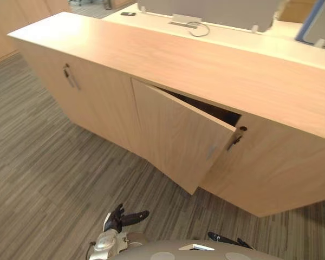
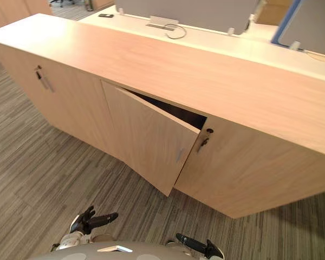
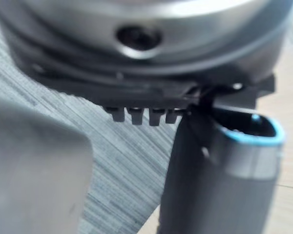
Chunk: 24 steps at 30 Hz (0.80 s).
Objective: Walk over to the cabinet, pick up the folder, carry it to the office cabinet, place the folder inside the office cabinet, then close the office cabinet door
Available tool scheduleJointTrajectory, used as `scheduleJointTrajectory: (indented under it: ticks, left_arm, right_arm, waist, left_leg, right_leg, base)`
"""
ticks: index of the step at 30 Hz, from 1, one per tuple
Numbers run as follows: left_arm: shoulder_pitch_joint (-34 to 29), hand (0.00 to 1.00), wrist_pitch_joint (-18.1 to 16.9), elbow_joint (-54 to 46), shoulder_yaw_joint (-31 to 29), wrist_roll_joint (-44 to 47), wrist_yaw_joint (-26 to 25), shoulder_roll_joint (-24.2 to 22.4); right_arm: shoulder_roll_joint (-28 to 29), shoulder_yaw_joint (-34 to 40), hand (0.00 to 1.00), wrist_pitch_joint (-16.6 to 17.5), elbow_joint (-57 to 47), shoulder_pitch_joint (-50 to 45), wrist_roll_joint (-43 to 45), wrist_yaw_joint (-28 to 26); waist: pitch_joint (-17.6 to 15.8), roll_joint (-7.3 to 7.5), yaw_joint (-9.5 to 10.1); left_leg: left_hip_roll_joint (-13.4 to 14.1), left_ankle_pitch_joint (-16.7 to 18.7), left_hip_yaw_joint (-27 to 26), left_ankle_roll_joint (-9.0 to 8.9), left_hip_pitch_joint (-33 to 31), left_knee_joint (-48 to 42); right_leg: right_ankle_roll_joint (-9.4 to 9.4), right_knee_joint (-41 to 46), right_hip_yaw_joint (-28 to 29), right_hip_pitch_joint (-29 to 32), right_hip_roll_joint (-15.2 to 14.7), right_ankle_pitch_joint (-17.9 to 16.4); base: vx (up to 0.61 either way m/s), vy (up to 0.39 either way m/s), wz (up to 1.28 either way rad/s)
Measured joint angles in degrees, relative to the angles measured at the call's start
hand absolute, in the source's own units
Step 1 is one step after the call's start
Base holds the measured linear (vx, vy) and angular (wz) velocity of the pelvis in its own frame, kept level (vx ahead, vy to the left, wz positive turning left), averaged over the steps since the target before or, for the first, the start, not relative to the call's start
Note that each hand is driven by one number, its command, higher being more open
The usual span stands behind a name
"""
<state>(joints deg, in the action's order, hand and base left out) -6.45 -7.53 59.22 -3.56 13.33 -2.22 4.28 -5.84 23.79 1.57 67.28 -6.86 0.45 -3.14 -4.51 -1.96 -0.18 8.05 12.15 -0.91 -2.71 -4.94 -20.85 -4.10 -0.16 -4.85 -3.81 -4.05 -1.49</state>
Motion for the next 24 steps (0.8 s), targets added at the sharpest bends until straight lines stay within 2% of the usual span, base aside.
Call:
scheduleJointTrajectory:
  ticks: [2, 3, 5, 7, 13, 15, 17, 21, 24]
  left_arm:
    - [-0.53, 1.00, -0.06, 1.16, -2.09, 0.62, 1.35, 0.05]
    - [-0.59, 1.00, -0.02, 1.83, -3.27, 2.29, 2.66, 0.13]
    - [-0.83, 1.00, -0.01, 3.06, -5.38, 4.67, 4.80, 0.09]
    - [-0.79, 1.00, 0.04, 4.33, -6.51, 4.42, 6.00, 0.12]
    - [-0.49, 1.00, 0.08, 6.18, -6.64, 4.02, 7.09, -0.01]
    - [-0.29, 1.00, 0.11, 6.76, -6.47, 2.47, 7.31, 0.05]
    - [-0.14, 1.00, 0.08, 6.77, -5.52, 1.08, 7.01, 0.11]
    - [1.75, 1.00, -0.27, 6.57, 0.85, -7.12, 4.02, 0.42]
    - [1.85, 1.00, -1.23, 6.57, 2.87, -9.07, 2.79, 0.67]
  right_arm:
    - [0.23, 0.34, 1.00, 0.10, -0.28, 0.02, 0.19, -0.07]
    - [0.75, 0.37, 1.00, 0.09, -0.65, -0.08, 0.77, -0.07]
    - [1.73, 0.42, 1.00, 0.09, -0.69, -1.09, 2.62, -0.13]
    - [2.19, 0.50, 1.00, 0.07, -0.63, -1.68, 3.90, -0.16]
    - [3.39, 4.50, 1.00, 0.05, -0.45, -3.50, 8.07, -0.35]
    - [3.37, 5.15, 1.00, -0.07, 0.57, -3.49, 9.18, -0.33]
    - [3.35, 5.13, 1.00, -0.08, 0.64, -3.50, 9.31, -0.33]
    - [3.27, 4.66, 1.00, 0.00, 0.82, -3.49, 10.07, -0.11]
    - [3.05, 3.33, 1.00, 0.09, 0.80, -3.50, 10.91, 0.19]
  waist:
    - [0.12, -0.09, -0.04]
    - [0.13, 0.38, -0.05]
    - [1.32, 1.65, -0.02]
    - [2.53, 2.32, -0.16]
    - [3.73, 2.25, -0.50]
    - [4.18, 2.26, -1.34]
    - [4.27, 2.12, -1.46]
    - [4.31, 2.21, -1.55]
    - [4.26, 2.26, -1.66]
  left_leg:
    - [-0.64, -0.29, -0.53, -0.99, 2.09, 4.36]
    - [-1.25, -1.29, -1.62, -1.68, 3.55, 6.95]
    - [-2.12, -2.32, -3.26, -1.64, 4.58, 9.91]
    - [-2.64, -2.79, -3.98, -1.46, 5.30, 11.62]
    - [-2.88, -3.02, -5.36, -1.62, 8.61, 14.66]
    - [-2.89, -3.08, -5.41, -1.74, 9.06, 15.22]
    - [-2.89, -3.06, -5.48, -1.76, 9.56, 15.58]
    - [-3.02, -3.04, -5.72, -1.75, 9.74, 15.97]
    - [-3.16, -2.99, -5.77, -1.68, 10.17, 15.96]
  right_leg:
    - [-0.47, -0.04, 1.66, 1.06, -0.65, 0.55]
    - [-0.70, -0.03, 2.41, 1.48, -1.32, 0.84]
    - [-1.14, -0.21, 3.75, 2.62, -2.26, 1.14]
    - [-1.37, -1.08, 4.06, 2.80, -2.79, 1.31]
    - [-1.58, -2.33, 5.10, 1.50, -2.91, 1.43]
    - [-1.64, -3.10, 5.05, 0.98, -2.85, 1.51]
    - [-1.64, -3.19, 4.96, 0.66, -2.81, 1.51]
    - [-0.84, -4.02, 4.82, 0.38, -2.81, 2.42]
    - [-0.87, -4.06, 4.77, 0.33, -2.86, 2.85]
  base:
    - [-0.01, 0.095, -0.54]
    - [-0.02, 0.077, -0.37]
    - [-0.03, 0.071, -0.33]
    - [0.01, 0.047, -0.18]
    - [0.05, 0.026, -0.14]
    - [0.10, 0.008, -0.01]
    - [0.06, 0.009, -0.04]
    - [0.04, 0.016, -0.08]
    - [-0.02, 0.007, -0.12]
